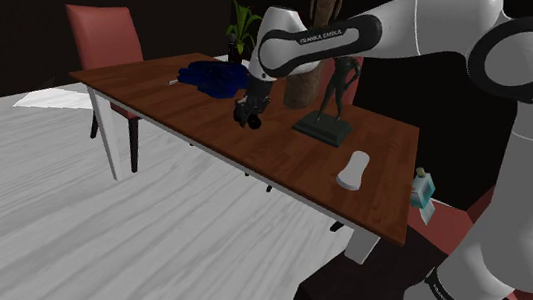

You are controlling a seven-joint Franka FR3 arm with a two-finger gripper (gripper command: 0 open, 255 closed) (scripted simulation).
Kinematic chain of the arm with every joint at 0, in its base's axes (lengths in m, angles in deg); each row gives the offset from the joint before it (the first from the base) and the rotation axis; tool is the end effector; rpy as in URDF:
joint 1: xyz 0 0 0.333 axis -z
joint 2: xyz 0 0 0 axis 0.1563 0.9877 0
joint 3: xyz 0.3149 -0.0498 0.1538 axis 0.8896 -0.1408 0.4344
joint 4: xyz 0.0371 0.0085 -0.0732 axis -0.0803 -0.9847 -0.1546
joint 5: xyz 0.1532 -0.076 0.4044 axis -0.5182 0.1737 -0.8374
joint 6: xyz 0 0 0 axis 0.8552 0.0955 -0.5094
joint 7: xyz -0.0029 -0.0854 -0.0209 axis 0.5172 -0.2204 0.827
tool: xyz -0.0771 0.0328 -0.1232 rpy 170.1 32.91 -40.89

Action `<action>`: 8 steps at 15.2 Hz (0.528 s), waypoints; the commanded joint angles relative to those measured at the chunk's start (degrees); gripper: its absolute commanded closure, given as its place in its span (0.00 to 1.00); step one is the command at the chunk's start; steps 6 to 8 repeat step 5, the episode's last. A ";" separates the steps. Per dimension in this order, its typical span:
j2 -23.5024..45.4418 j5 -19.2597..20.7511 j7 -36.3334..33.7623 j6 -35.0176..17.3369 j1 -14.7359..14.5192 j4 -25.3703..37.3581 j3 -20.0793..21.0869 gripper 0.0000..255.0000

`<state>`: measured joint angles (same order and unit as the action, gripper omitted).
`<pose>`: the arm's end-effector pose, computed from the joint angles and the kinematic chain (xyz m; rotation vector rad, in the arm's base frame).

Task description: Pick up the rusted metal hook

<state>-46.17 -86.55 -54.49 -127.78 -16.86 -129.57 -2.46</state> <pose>0.6989 0.1854 0.3996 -3.0349 -0.2562 -0.2309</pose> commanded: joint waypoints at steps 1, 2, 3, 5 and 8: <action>-0.42 -0.04 0.00 1.42 0.04 0.99 0.01 1.00; -0.62 -0.06 -0.02 2.12 0.04 1.49 0.02 1.00; -0.81 -0.07 -0.04 2.82 0.05 2.00 0.02 1.00; -0.84 -0.07 -0.04 2.92 0.05 2.07 0.03 1.00; -0.84 -0.07 -0.04 2.92 0.05 2.07 0.03 1.00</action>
